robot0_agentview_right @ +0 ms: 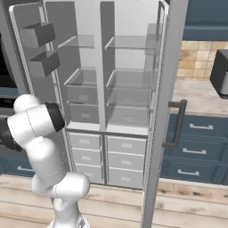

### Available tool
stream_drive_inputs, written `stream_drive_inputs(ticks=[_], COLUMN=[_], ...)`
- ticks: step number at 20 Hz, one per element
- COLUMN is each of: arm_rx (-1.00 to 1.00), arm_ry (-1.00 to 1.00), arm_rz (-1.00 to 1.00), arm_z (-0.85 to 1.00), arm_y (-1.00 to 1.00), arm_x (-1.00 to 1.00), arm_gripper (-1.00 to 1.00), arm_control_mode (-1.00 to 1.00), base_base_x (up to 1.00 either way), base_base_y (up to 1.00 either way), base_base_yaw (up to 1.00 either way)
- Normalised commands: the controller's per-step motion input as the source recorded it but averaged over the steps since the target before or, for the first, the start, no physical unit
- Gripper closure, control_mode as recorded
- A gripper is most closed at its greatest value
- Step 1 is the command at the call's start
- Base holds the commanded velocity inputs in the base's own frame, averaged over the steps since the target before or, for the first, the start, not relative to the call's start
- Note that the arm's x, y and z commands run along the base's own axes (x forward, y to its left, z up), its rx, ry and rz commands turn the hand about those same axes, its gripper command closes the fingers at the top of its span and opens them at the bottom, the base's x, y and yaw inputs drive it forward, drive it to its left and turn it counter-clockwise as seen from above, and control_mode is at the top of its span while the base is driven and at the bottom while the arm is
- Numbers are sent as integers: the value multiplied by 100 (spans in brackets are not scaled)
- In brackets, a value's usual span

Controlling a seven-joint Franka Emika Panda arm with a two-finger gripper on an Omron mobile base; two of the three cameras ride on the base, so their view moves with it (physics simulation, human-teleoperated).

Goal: Place one of the steaks on the plate and the other in the bowl. Then place the bowl in the fridge.

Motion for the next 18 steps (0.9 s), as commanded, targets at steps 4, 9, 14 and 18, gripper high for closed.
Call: stream_drive_inputs(ticks=[4, 9, 14, 18], arm_rx=[-24, -46, -42, -37], arm_ry=[1, -1, 0, 0], arm_rz=[0, 0, 12, 44], arm_z=[11, 11, 6, 32], arm_y=[40, -74, -100, -96], arm_x=[0, 11, 35, 27], arm_gripper=[-100, -100, -100, -100], arm_control_mode=[-100, -100, -100, -100], base_base_x=[0, 0, 0, 0], base_base_y=[0, 0, 0, 0], base_base_yaw=[0, 0, 0, 0])
